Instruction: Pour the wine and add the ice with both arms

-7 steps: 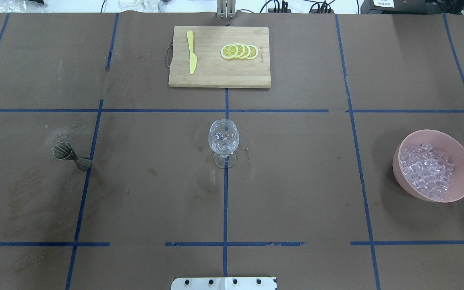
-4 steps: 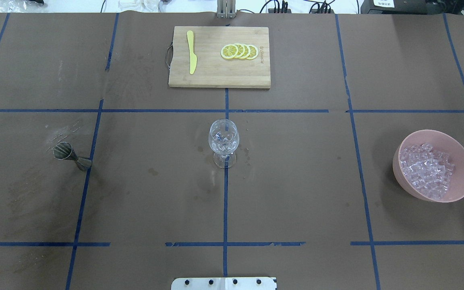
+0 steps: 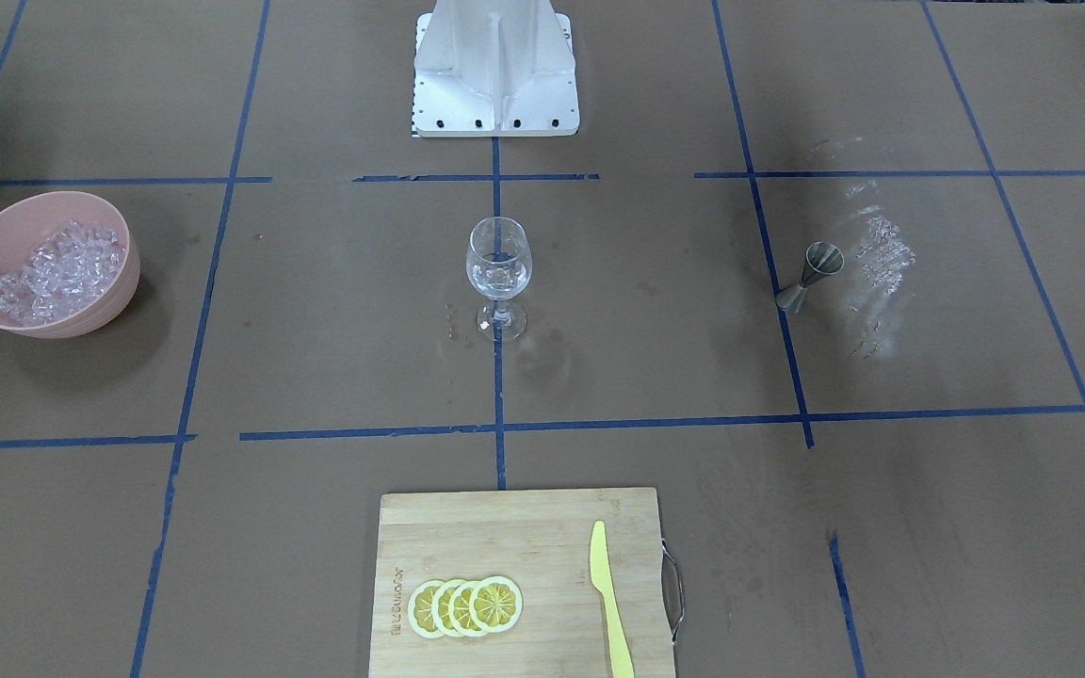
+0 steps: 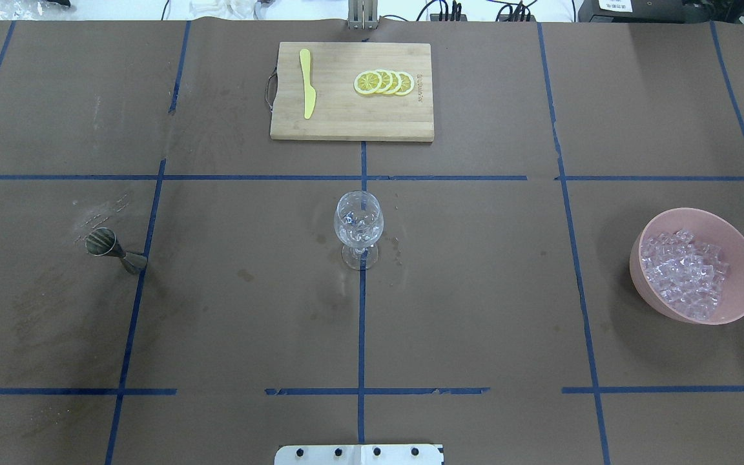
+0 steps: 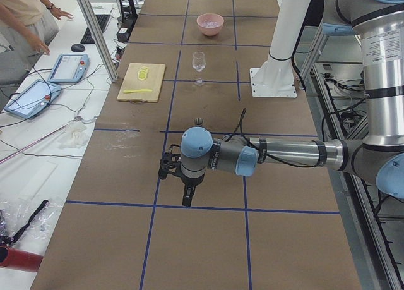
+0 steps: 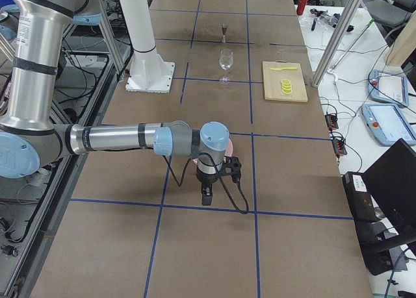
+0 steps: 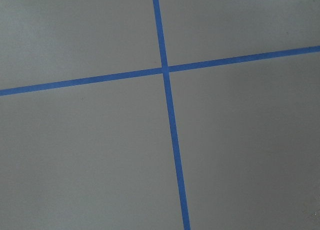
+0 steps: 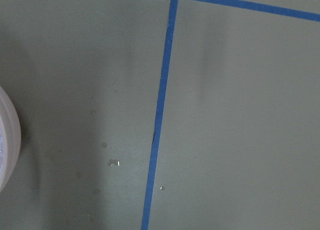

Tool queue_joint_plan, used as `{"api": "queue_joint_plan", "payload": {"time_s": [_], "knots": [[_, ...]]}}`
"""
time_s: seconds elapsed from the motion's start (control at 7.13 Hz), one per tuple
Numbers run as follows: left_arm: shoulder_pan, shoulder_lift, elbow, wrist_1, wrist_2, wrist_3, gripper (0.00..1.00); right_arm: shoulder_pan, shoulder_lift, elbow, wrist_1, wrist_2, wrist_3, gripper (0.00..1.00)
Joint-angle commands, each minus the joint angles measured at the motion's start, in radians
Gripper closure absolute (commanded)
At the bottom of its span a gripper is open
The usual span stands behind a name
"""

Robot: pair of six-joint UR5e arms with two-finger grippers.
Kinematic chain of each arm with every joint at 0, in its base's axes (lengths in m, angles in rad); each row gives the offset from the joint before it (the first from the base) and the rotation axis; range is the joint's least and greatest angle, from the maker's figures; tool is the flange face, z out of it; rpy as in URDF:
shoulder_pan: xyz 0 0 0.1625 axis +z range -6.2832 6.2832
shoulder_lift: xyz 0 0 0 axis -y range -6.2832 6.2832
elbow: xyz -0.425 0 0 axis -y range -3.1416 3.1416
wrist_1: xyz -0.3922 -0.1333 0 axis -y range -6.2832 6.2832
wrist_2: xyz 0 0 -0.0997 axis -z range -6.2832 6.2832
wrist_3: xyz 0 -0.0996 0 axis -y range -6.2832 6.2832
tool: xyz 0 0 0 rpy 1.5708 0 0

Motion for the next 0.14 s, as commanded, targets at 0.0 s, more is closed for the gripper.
{"api": "queue_joint_plan", "payload": {"time_s": [0.0], "knots": [[0.001,0.000,-0.003,-0.001,0.000,0.000,0.00,-0.001,-0.001,0.000,0.000,0.000,0.000,0.00]]}}
